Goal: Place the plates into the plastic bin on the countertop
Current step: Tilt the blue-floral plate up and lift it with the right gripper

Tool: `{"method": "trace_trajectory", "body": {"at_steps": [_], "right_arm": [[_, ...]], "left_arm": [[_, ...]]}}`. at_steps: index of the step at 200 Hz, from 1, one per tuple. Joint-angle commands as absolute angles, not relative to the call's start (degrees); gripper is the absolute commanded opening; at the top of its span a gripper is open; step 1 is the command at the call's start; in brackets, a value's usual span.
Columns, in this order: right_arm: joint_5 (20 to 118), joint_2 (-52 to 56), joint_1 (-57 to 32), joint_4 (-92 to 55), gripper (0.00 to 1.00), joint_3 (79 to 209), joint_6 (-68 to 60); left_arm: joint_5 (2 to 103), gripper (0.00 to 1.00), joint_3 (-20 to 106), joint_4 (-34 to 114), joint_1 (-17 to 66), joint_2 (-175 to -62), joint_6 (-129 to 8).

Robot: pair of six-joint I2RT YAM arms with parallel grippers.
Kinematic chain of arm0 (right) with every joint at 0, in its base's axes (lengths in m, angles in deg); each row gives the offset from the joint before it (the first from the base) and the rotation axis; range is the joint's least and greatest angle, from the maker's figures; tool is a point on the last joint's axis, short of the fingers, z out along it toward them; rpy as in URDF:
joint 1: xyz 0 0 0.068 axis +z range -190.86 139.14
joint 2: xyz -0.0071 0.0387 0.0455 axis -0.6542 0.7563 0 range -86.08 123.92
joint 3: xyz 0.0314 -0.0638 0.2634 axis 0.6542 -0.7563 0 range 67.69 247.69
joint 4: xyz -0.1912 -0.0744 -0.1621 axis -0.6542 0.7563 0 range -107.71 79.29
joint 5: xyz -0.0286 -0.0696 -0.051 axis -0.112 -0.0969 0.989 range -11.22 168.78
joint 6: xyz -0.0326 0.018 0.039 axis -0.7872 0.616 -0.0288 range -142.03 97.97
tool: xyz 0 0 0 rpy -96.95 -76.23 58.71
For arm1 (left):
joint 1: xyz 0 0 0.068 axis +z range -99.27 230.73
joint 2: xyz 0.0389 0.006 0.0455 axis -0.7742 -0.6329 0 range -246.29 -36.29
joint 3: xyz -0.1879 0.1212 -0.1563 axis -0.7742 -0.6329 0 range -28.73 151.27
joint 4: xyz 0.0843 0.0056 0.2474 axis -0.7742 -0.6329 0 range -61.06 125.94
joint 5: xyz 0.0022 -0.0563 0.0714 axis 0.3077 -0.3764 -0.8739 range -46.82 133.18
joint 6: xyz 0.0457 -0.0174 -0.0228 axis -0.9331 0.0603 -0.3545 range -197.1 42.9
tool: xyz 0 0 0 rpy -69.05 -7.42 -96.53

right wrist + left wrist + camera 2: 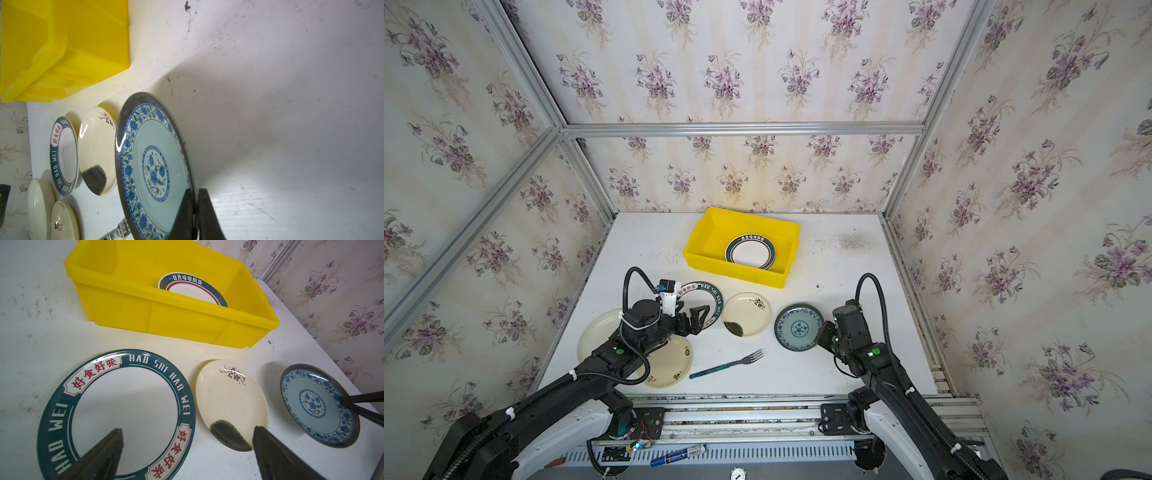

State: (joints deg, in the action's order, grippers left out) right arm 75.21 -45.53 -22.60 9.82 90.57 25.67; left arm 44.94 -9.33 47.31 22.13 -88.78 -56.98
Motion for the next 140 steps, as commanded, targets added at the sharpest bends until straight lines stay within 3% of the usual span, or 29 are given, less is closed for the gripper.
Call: {"method": "trace_trajectory", "body": {"at_steps": [1,72,140], "right_arm": [[76.23,-45.0,-22.56,9.62,0.0,92.88,24.39],[78.27,-45.27,-23.16,13.22,0.0,98.65,21.34],[74.11,-40.25,-23.33,7.43,0.0,105.63,21.56]], "left_arm": [[44.85,1.0,-8.79,47.74,22.16,-88.5,-57.15],[44.32,1.0,-8.52,47.35,22.16,-88.75,-57.11],[44.16,1.0,-8.56,47.1,22.17,-88.5,-57.18]]}}
